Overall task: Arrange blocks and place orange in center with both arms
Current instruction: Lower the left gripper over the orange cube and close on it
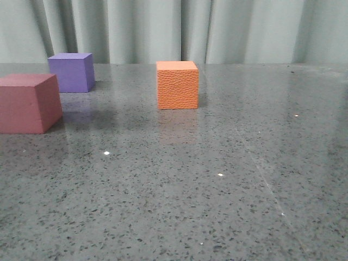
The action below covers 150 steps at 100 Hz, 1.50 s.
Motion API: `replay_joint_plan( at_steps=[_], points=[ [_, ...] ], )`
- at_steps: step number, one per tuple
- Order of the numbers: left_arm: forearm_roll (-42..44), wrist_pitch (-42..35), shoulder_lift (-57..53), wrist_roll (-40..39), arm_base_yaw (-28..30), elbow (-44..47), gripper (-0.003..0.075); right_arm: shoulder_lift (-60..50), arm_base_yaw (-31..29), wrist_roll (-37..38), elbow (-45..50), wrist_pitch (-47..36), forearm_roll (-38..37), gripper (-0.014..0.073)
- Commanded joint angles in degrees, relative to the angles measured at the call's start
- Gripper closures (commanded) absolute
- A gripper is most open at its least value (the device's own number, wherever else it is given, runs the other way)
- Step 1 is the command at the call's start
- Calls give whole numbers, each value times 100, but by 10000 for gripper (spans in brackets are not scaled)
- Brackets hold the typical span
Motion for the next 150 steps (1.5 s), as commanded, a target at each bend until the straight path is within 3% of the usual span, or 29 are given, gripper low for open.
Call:
replay_joint_plan(
  at_steps=[1, 19, 51, 85, 150],
  points=[
    [449, -501, 416, -778, -372, -549, 59, -133, -37, -78, -82, -489, -2, 661],
    [1677, -89, 1593, -2052, -823, -1657, 59, -133, -37, -78, -82, -489, -2, 661],
    [4564, 1730, 3081, -4390, -1496, -3499, 59, -133, -37, -78, -82, -489, -2, 661],
    [4747, 1380, 3243, -4403, -1682, -3663, 59, -133, -37, -78, -82, -489, -2, 661],
    [4819, 1947, 3817, -5041, -1716, -3663, 59, -133, -37, -78, -82, -489, -2, 661]
  ],
)
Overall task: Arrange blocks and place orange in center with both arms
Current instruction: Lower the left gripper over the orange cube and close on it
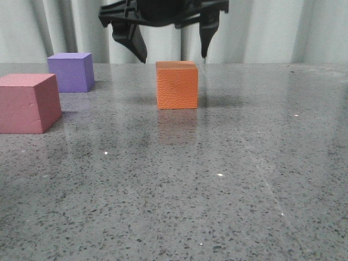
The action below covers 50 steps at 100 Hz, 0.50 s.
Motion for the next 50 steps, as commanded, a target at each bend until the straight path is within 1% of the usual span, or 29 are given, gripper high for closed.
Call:
replay_joint_plan(
  at_steps=[1, 42, 50],
  points=[
    [152, -171, -246, -130, -57, -213, 59, -133, -37, -78, -82, -489, -12, 661],
    [146, -174, 95, -370, -62, -213, 60, -133, -37, -78, -82, -489, -12, 661],
    [146, -174, 95, -370, -85, -213, 78, -133, -37, -78, -82, -489, -12, 661]
  ],
)
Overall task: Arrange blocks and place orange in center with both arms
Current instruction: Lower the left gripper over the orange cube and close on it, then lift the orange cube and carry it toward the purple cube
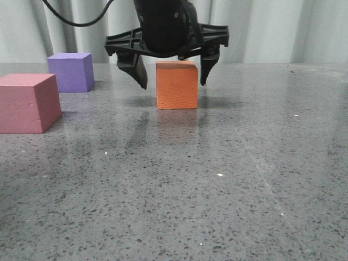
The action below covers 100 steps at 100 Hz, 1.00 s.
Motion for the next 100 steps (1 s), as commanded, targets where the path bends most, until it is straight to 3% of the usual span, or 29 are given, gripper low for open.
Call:
replay_joint_plan(
  at_steps=[1, 13, 30, 42, 100],
  points=[
    [133, -187, -329, -77, -76, -213, 81, -133, -37, -78, -82, -489, -12, 661],
    [133, -187, -329, -77, -85, -213, 170, -133, -37, -78, -82, -489, -12, 661],
    [133, -221, -329, -67, -99, -213, 366, -133, -37, -78, -82, -489, -12, 661],
    [133, -231, -350, -67, -99, -213, 449, -133, -37, -78, -82, -489, -12, 661],
    [760, -37, -1496, -114, 157, -11, 464, -133, -37, -78, -82, -489, -12, 661]
  ],
)
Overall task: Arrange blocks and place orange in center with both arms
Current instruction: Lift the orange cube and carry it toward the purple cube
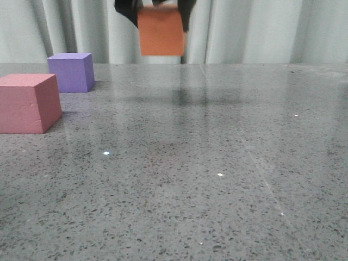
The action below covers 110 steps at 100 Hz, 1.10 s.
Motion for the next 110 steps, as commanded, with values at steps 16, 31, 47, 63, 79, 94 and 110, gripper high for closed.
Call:
replay_joint_plan(
  at_steps=[16, 31, 47, 63, 79, 94, 110],
  points=[
    [329, -118, -917, -49, 525, 399, 464, -133, -37, -78, -82, -489, -12, 661],
    [344, -186, -1457, 162, 841, 984, 464, -133, -37, -78, -82, -489, -12, 661],
    [344, -418, -1923, 405, 1230, 1609, 464, -133, -37, -78, -82, -489, -12, 661],
    [261, -776, -2119, 629, 1574, 2081, 468, -133, -37, -78, -82, -489, -12, 661],
    [237, -889, -2119, 728, 1690, 2275, 468, -133, -37, -78, -82, -489, -12, 661],
    [157, -1129, -2108, 728, 1775, 2410, 468, -133, -37, -78, -82, -489, -12, 661],
    [26, -1360, -2061, 728, 1891, 2531, 468, -133, -37, -78, -82, -489, -12, 661]
  ],
)
